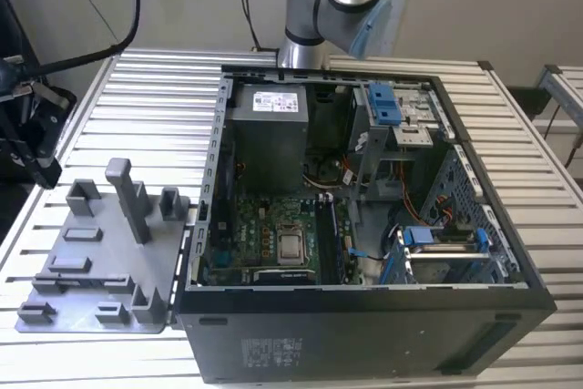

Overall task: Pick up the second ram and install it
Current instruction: 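Reach for the second ram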

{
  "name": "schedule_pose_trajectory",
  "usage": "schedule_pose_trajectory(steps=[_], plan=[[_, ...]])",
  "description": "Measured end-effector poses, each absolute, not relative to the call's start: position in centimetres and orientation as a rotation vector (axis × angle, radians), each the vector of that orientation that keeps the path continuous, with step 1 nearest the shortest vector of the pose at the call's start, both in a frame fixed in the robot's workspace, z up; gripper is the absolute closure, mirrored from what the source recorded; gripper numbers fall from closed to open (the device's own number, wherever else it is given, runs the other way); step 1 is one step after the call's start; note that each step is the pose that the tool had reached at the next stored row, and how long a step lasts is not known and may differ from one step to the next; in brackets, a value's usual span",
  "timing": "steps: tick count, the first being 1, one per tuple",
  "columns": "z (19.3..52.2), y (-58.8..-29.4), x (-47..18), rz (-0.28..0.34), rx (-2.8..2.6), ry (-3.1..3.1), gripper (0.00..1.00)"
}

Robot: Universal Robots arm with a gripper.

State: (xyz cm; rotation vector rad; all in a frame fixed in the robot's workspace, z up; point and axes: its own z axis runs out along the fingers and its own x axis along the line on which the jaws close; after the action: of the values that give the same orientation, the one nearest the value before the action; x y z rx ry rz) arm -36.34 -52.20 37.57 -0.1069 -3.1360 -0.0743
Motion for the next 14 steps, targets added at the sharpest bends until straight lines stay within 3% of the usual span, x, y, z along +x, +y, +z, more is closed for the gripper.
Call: schedule_pose_trajectory(steps=[14], plan=[[37.5, -53.8, -35.8, -0.074, -0.107, -3.136, 0.89]])
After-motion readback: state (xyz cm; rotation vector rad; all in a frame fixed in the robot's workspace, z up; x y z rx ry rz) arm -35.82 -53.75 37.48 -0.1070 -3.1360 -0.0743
